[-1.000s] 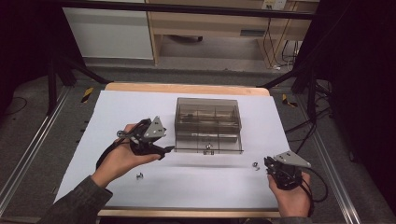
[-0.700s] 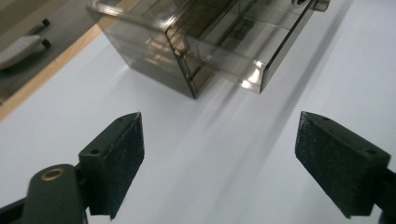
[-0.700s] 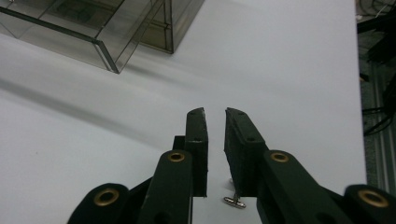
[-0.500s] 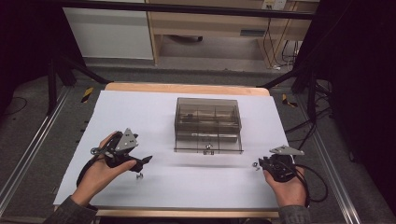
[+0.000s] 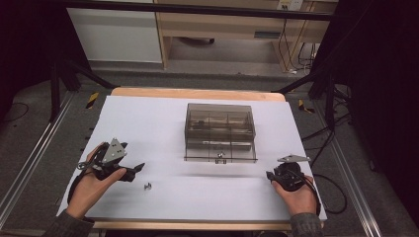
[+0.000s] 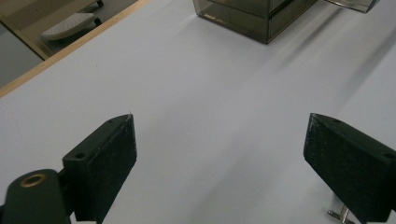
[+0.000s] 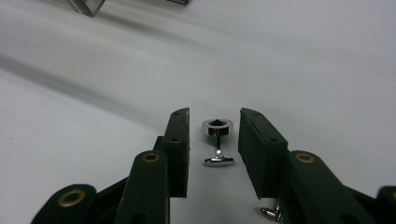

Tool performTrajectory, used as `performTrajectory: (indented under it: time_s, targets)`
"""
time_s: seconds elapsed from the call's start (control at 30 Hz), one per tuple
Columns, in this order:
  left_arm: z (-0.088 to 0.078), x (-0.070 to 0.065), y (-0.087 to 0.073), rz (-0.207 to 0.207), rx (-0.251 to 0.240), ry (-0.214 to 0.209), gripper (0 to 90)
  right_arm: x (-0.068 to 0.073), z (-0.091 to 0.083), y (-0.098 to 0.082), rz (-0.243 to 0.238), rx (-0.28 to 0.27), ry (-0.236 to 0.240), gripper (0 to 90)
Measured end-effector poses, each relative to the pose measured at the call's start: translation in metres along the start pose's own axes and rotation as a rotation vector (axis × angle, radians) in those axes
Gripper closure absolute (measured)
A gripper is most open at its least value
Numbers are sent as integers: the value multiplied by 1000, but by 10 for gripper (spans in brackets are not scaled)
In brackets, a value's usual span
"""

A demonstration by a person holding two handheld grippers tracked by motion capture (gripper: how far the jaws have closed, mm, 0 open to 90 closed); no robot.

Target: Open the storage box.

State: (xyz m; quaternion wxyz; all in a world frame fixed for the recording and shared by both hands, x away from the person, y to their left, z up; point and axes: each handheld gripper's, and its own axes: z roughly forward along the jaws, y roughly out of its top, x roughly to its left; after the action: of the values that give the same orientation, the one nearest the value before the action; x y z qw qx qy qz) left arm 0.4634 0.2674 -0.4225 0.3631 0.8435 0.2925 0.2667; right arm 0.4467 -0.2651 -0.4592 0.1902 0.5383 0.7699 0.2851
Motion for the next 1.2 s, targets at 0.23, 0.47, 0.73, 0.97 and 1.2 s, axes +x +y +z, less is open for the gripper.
performTrajectory:
  time_s: [0.23, 0.47, 0.73, 0.97, 1.2]
  targets:
    - [-2, 1, -3, -3, -3, 12, 94, -1, 9, 4, -3, 3, 1, 710]
    - [-1, 1, -5, -9, 1, 13, 94, -1, 15, 4, -13, 28, -17, 728]
    - [-1, 0, -6, -11, 2, 5, 95, -1, 15, 4, -17, 29, -18, 732]
    - [-2, 1, -6, -14, -6, 12, 98, -2, 15, 3, -16, 22, -15, 733]
    - [0, 3, -10, -11, -8, 27, 97, -2, 9, 2, -14, -4, -6, 734]
